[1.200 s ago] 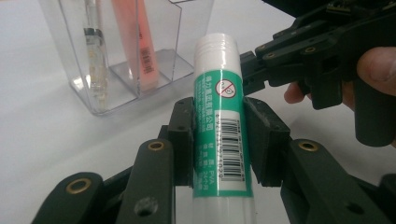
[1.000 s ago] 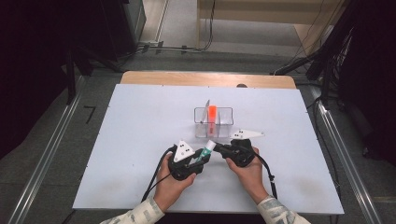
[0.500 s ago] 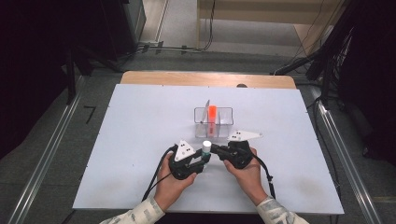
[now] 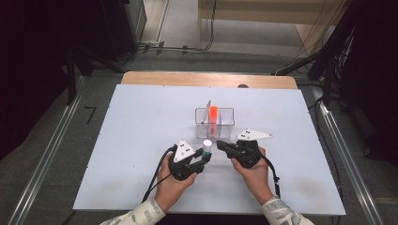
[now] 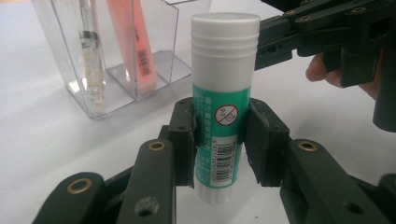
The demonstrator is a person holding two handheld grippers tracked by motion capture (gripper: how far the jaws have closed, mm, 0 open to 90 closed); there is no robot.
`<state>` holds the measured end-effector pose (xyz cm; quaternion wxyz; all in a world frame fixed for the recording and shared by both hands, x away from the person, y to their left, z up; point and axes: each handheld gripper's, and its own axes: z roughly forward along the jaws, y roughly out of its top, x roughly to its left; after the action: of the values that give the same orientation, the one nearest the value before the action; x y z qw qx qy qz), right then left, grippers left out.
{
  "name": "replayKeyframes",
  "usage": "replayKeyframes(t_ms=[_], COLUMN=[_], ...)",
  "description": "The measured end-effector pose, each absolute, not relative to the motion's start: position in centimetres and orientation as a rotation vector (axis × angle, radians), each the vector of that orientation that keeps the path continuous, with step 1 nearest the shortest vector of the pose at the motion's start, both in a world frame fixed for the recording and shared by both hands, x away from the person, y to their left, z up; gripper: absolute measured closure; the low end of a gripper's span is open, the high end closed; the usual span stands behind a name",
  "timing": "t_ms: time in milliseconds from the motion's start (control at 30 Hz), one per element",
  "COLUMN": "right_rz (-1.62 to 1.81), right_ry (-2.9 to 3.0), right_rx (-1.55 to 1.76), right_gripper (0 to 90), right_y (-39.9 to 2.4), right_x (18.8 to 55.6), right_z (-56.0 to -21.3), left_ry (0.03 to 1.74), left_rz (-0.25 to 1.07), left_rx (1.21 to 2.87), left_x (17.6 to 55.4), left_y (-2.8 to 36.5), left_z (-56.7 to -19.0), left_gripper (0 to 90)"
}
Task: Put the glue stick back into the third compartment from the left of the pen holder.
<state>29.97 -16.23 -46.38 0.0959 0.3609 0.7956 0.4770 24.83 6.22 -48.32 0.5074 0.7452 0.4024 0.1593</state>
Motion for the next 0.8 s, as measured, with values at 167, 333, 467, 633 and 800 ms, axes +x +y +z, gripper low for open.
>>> replayKeyframes(t_ms=[167,333,467,633,800], right_rz=[1.382,1.307,1.213,1.115,1.088], right_ry=[2.328,2.31,2.305,2.301,2.281], right_rx=[1.091,1.131,1.163,1.18,1.184], right_gripper=[75.3,59.9,47.0,31.3,25.5], right_y=[-17.4,-18.4,-19.0,-19.5,-19.8], right_x=[30.1,30.4,30.5,30.5,30.4], right_z=[-46.3,-46.6,-47.2,-47.7,-47.7], left_ry=[0.979,0.986,0.985,0.991,0.995], left_rz=[0.383,0.389,0.388,0.394,0.395], left_rx=[1.786,1.774,1.772,1.764,1.758], left_x=[25.0,25.1,25.2,25.3,25.5], left_y=[6.5,6.6,6.4,6.5,6.4], left_z=[-48.2,-48.1,-48.1,-48.1,-48.0], left_gripper=[65.8,65.7,65.7,65.7,65.7])
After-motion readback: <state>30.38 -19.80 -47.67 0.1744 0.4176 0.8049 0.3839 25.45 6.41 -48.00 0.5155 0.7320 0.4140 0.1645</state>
